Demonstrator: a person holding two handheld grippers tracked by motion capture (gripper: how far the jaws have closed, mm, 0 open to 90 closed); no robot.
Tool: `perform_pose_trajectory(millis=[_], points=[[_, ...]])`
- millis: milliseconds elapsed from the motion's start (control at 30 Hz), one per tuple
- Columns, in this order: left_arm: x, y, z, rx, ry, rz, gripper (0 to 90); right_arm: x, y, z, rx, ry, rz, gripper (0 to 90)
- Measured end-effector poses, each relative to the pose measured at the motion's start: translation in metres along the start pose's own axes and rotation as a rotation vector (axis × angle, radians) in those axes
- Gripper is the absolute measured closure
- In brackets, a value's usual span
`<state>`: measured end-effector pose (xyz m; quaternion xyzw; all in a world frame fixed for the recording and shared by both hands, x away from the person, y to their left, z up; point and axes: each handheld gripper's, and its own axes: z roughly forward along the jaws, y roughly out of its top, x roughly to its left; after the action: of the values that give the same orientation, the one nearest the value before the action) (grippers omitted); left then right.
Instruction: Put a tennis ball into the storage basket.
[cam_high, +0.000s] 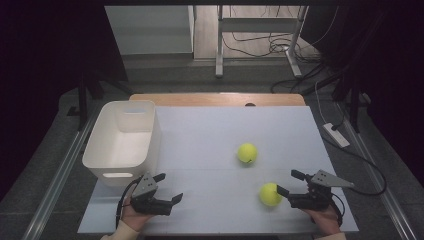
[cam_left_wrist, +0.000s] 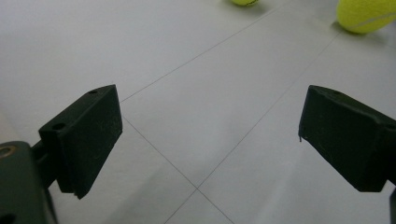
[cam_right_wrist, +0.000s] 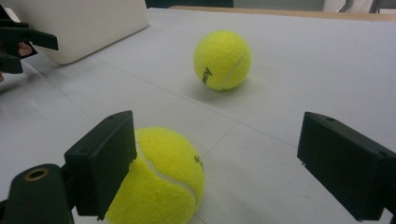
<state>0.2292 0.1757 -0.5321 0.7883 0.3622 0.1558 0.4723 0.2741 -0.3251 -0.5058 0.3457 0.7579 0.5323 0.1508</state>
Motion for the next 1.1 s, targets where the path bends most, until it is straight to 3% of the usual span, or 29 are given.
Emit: perform_pose_trajectory(millis=[800, 1100], points=[[-0.003, 0.007, 0.007, 0.019, 0.002, -0.007, 7.2, -0.002, 0.001, 0.001, -0.02, 0.01, 0.012, 11.7], [-0.01, 0.013, 0.012, 0.025, -0.001, 0.006, 7.1, -0.005, 0.003, 0.003, -0.035, 0.007, 0.019, 12.0]])
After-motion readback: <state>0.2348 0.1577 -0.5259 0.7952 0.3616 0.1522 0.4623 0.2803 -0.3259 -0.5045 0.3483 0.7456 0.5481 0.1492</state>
